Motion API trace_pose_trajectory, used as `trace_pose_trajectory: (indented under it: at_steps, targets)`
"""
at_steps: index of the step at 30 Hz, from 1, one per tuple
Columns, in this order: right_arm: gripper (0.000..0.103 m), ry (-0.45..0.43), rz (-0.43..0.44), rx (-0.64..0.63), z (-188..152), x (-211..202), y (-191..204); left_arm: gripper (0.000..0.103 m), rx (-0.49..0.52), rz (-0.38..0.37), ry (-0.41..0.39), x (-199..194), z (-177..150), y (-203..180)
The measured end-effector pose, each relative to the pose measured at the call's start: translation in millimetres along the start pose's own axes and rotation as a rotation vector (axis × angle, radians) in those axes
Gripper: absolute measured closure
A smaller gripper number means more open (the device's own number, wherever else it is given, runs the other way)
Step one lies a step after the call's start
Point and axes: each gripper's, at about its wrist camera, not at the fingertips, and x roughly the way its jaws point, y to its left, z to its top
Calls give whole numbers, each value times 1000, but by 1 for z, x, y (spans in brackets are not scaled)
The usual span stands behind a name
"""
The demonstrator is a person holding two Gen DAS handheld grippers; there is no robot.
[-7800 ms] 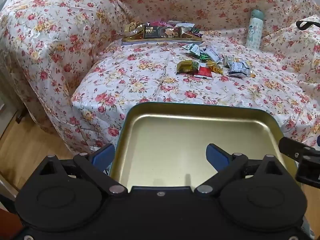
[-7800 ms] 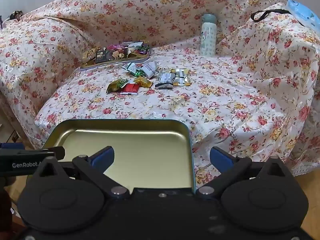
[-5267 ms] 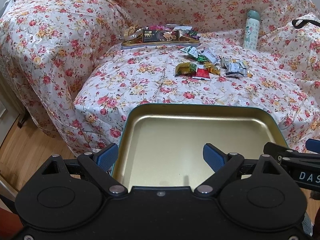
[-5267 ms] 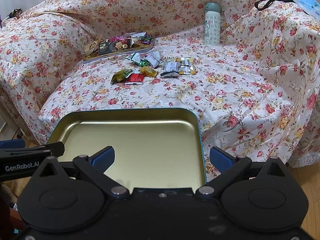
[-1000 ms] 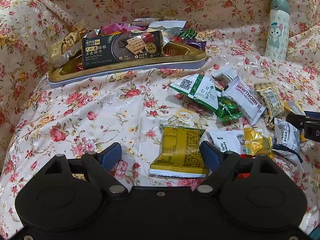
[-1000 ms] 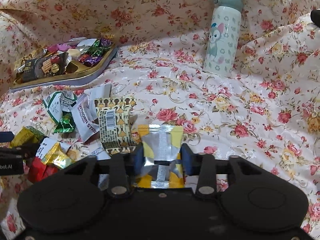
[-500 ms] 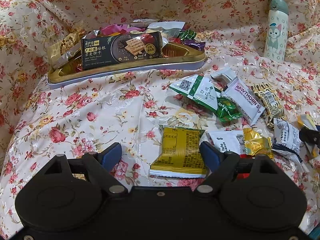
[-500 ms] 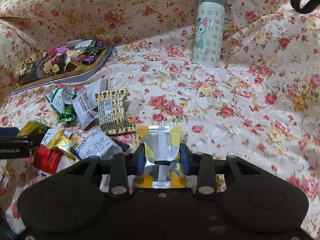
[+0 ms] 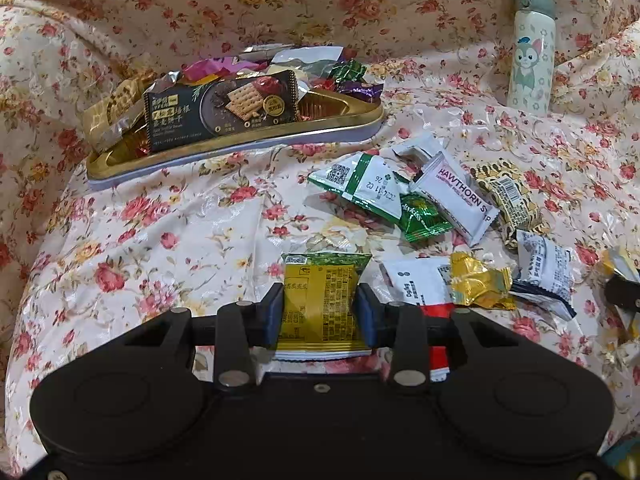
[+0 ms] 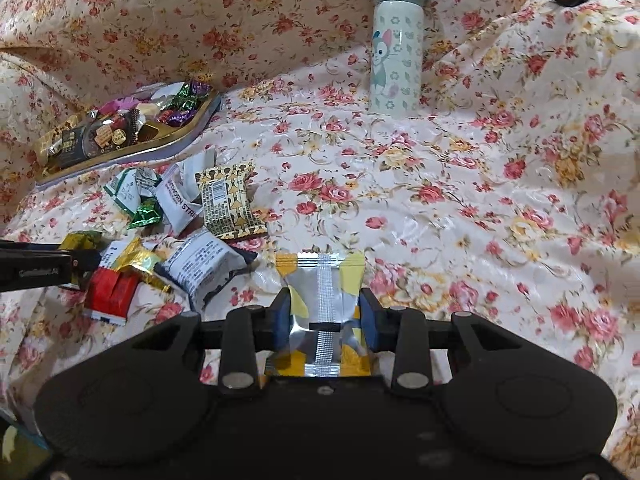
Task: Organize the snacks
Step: 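Grasp the yellow-green biscuit pack with left tool while right grasps silver-yellow pack, then carry both held snack packs back over the gold metal tray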
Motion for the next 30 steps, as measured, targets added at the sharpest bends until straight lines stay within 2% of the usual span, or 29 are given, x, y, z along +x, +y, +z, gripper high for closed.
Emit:
trace_pose_trajectory:
  at_steps: [6,14,21,30]
  targets:
    - [66,-32,21,21,-5,-27,-2,57,-52,3,11,-22,-3,7]
    - [66,-76,80,23,-19,-77,4,57,-88,16,7,-79,-20,10]
    - [66,-90,140,-7,-48,-120,13,57,-63,36,22,-129,-61,-4]
    - [66,-58,216,-17,-92,-162,23,57,-75,42,47,-172,-117,-23]
